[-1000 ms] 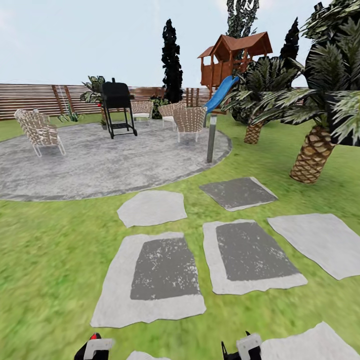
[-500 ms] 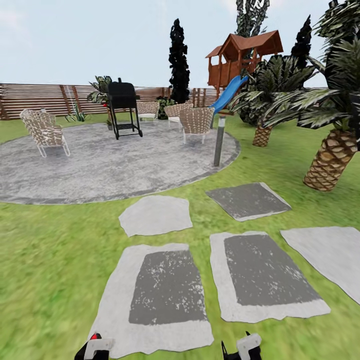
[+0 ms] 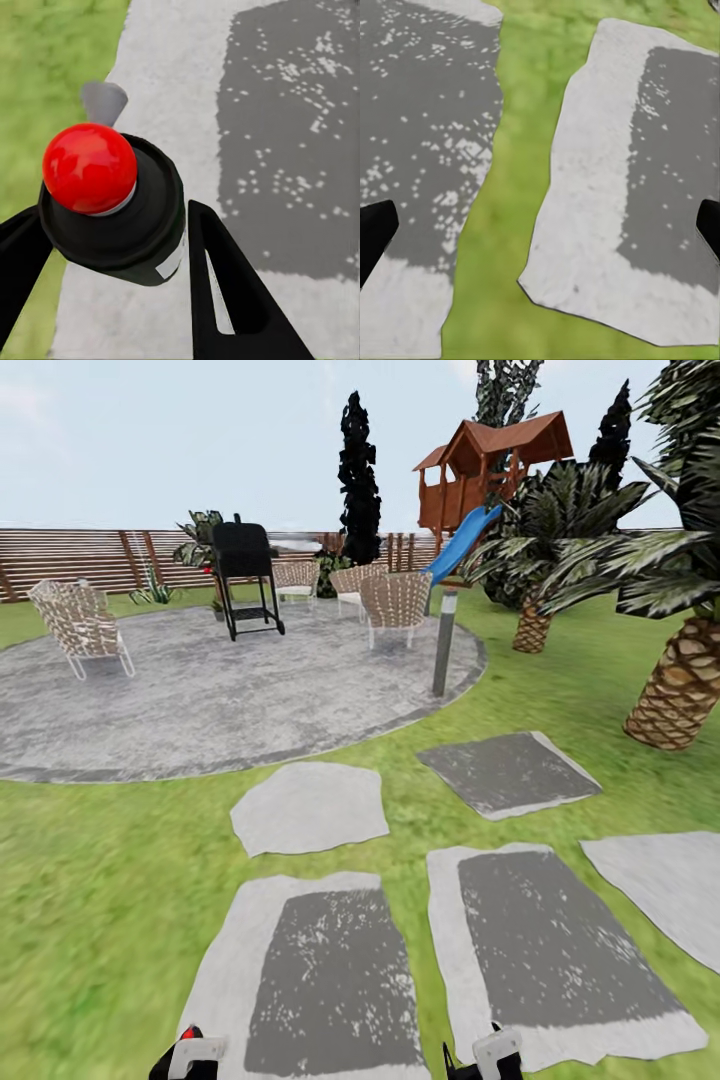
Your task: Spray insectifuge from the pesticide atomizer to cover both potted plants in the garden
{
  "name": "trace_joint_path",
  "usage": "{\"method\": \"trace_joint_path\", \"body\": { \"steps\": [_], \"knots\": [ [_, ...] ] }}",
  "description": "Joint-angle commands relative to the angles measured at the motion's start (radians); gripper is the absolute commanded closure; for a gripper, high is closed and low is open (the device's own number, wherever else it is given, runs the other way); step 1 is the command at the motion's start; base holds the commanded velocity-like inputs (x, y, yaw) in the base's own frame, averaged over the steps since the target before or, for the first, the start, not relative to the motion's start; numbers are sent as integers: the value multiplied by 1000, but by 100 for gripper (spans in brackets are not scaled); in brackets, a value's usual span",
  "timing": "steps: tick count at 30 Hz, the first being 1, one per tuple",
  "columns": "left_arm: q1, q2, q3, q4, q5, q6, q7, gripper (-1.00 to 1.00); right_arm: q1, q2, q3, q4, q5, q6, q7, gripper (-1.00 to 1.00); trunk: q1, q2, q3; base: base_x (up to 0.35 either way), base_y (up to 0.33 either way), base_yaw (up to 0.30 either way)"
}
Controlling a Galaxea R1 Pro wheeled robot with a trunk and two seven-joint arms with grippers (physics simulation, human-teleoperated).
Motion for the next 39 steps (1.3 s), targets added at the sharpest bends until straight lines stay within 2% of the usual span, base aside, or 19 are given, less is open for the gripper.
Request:
{"method": "trace_joint_path", "body": {
  "steps": [1, 14, 23, 39],
  "knots": [
    [-1, 0, -9, 0, 6, -3, 5, 100, -1, 0, 8, 1, 3, 0, -10, -100, 0, 0, -1, 339, 0, 0],
    [-1, -1, -9, 1, 6, -3, 5, 100, -1, 0, 8, 1, 3, 0, -10, -100, 0, 0, -1, 339, 0, 6],
    [-1, -1, -10, 1, 6, -3, 5, 100, -1, 0, 8, 2, 3, 0, -10, -100, 0, 0, -1, 339, 0, 191],
    [-1, -1, -9, 1, 6, -4, 5, 100, -1, 0, 8, 1, 3, 0, -10, -100, 0, 0, -1, 339, 0, 7]
  ]
}}
